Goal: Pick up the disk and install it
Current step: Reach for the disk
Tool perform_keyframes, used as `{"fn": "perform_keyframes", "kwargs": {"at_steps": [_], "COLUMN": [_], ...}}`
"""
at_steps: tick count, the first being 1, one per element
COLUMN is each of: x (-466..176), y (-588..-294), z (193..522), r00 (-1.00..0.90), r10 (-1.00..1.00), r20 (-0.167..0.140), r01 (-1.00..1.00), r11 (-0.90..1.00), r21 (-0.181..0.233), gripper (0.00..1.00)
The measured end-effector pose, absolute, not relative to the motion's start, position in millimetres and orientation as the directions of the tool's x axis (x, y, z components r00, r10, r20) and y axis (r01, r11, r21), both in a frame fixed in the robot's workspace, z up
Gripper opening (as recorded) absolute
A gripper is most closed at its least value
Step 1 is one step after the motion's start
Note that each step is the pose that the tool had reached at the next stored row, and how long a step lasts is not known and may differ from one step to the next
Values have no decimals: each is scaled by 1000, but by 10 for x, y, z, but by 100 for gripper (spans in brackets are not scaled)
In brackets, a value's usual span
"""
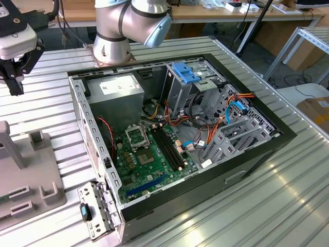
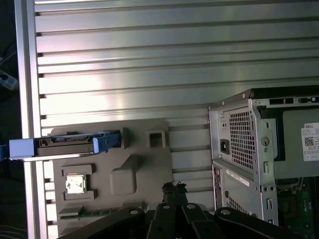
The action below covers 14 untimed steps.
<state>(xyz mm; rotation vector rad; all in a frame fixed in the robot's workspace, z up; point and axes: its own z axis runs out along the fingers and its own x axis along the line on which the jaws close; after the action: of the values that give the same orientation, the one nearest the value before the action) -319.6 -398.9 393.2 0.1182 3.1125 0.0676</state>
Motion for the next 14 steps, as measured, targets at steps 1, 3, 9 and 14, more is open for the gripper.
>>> {"fn": "perform_keyframes", "kwargs": {"at_steps": [1,3,9,14], "x": [-3207,-3241,-3247,-3266], "y": [-3989,-3990,-3989,-3989], "z": [3932,3932,3932,3932], "r00": [-997,-997,-997,-997], "r10": [76,76,76,76], "r20": [-24,-24,-24,-24], "r01": [75,75,75,75], "r11": [996,996,996,996], "r21": [44,44,44,44], "gripper": [11,11,11,11]}}
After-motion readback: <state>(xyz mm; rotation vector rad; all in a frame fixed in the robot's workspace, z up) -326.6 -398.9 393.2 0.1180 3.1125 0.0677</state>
